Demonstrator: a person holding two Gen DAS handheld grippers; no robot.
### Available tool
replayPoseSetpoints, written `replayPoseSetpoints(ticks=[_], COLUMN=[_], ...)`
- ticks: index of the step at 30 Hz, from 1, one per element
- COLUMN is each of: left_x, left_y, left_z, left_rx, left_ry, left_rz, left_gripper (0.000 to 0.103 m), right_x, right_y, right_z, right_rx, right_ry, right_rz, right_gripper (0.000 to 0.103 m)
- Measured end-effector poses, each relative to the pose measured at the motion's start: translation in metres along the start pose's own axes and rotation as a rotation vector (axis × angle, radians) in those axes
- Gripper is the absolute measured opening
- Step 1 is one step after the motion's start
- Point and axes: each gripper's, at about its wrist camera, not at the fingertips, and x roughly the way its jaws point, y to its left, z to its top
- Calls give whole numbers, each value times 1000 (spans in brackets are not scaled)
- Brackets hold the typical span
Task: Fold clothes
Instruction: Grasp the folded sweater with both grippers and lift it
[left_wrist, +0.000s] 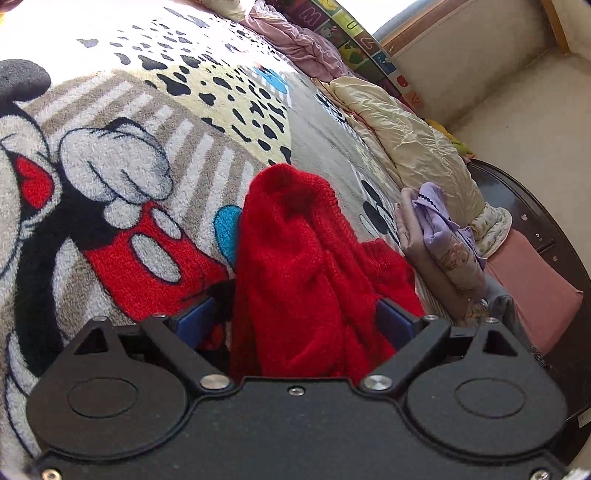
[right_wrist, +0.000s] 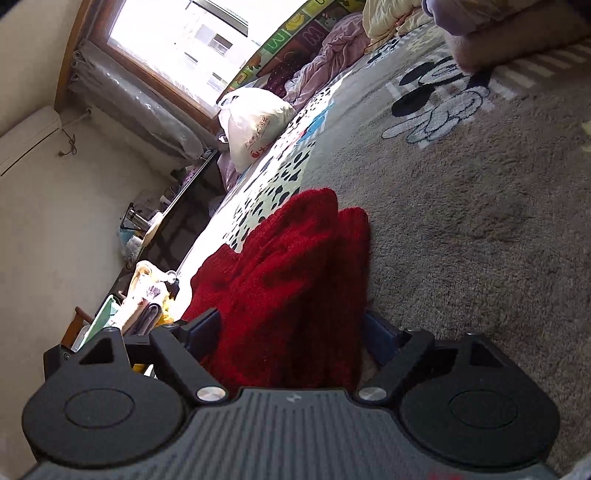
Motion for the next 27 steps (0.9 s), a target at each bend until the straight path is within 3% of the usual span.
replayPoseSetpoints(ticks=[2,3,6,10,12,15,17,19,21,22,24,27], left_x=[6,8,12,10,2,-20,-25,-23,-29,-34,-45,-46], left_y=[-4,-4,-2,-3,-9,-22,-22,-19,-16,-16,-17,-5], left_z=[-2,-3,-3,-5,-7,-20,-33,-46,-51,-52,-54,-62], left_rx=[23,26,2,-39,-77,-112,-123,-62,-32,-21,4,-35], left_ry=[-7,-8,0,5,10,52,84,105,100,88,55,72], left_rz=[15,17,3,-21,-49,-100,-96,-36,-44,-46,-35,-60], left_gripper=[88,78,66,56,51,51,55,69,73,74,79,80], right_x=[10,16,28,28,26,7,-26,-50,-66,-71,-77,-73], right_y=[4,5,3,1,-1,5,18,22,15,9,4,3], right_z=[2,2,3,4,4,-1,-8,-17,-31,-36,-39,-44], right_rx=[-25,-36,-38,-19,12,76,48,14,-4,-6,10,9], right_ry=[12,15,21,25,23,25,24,6,-18,-29,-45,-50], right_rz=[-7,-3,21,53,79,118,113,42,-72,-107,-89,-101], right_gripper=[85,83,73,68,60,56,56,62,81,81,82,85])
